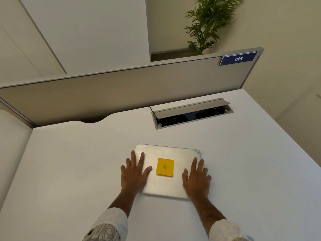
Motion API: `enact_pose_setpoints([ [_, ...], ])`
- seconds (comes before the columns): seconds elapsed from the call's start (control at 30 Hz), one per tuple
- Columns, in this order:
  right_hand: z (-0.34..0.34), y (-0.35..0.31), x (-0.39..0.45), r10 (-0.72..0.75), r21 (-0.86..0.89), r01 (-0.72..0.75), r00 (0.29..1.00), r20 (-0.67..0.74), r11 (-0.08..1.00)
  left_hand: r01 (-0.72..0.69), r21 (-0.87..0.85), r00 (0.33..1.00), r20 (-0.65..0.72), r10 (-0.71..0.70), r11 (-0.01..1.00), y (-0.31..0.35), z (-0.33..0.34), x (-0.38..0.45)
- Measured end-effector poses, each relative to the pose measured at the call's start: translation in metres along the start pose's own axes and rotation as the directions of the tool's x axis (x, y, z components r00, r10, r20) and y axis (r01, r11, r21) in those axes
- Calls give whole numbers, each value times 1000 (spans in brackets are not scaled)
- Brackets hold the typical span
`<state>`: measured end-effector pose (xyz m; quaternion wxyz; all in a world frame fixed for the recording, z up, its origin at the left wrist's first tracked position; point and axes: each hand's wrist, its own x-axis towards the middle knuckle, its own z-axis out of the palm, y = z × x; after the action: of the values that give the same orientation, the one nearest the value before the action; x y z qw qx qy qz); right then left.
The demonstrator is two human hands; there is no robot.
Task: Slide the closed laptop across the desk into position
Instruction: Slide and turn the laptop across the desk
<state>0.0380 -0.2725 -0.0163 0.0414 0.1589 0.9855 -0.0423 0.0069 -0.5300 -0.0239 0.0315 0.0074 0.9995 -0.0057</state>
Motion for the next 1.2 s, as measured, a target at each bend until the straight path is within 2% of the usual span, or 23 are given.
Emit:
enact_pose_setpoints([
  [0.17, 4, 0, -6, -68, 4, 68, 997, -45, 998, -25, -36, 999, -38, 24, 999, 6, -2, -2],
  [0.3, 2, 0, -6, -46, 14, 47, 999, -19, 999, 48, -103, 999, -8, -49, 993, 13, -6, -3],
  [0.47, -2, 2, -6, -3, 18, 3, 999, 35, 1000, 66, -146, 998, 10, -65, 987, 15, -9, -5],
  [0.83, -1, 3, -2, 15, 20, -16, 997, 70, 1000, 145, -97, 988, 61, -139, 985, 18, -14, 1],
  [1.03, 0, 1, 2, 26, 98, -32, 998, 62, 995, 152, -110, 986, 86, -143, 982, 13, -20, 7],
  [1.2, -4, -1, 11, 65, 165, -76, 995, 70, 983, 185, -188, 974, 168, -154, 964, 14, -26, 12],
])
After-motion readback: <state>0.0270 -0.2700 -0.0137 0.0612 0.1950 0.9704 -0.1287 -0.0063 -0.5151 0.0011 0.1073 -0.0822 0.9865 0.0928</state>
